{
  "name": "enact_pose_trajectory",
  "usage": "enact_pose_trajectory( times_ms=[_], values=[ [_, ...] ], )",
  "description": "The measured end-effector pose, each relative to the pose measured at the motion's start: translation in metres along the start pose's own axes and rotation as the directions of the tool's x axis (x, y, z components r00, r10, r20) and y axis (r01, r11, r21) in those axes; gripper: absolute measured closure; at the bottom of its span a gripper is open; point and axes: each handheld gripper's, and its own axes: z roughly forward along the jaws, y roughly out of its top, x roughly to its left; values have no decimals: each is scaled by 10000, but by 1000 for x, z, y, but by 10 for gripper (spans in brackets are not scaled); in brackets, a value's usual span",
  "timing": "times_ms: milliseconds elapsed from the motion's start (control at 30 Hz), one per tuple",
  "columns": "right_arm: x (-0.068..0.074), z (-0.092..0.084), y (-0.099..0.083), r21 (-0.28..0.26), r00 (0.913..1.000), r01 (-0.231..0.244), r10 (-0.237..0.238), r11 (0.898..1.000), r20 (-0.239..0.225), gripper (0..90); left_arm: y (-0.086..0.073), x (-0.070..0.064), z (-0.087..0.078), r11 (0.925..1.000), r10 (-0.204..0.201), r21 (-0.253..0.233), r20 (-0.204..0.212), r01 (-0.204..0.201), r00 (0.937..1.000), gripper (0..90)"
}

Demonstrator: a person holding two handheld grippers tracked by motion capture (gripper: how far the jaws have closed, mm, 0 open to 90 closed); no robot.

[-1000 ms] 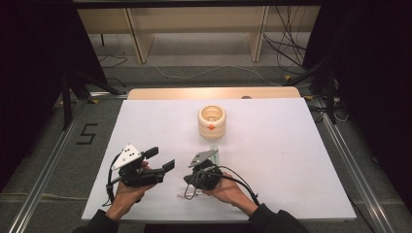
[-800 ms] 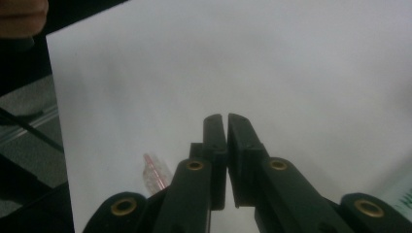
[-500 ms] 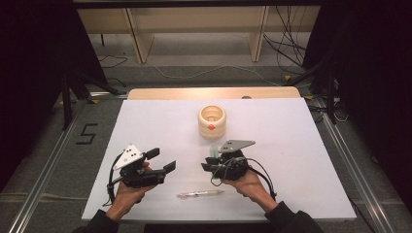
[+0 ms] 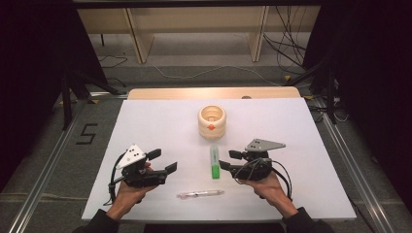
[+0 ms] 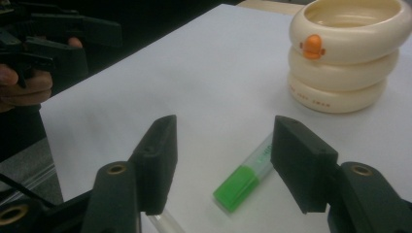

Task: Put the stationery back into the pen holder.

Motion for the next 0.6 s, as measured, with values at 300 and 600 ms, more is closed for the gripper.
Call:
enact_pose_trajectory(
  times_ms=[300,600],
  values=[
    [-7,-20,-8,-371,9990,-253,266,9990,347,380,2,-4,6,9995,-151,299,261,143,9995,191],
    [-12,-34,-18,-614,9973,-450,483,9971,545,368,6,-12,16,9959,68,892,572,-119,9983,191]
  ],
)
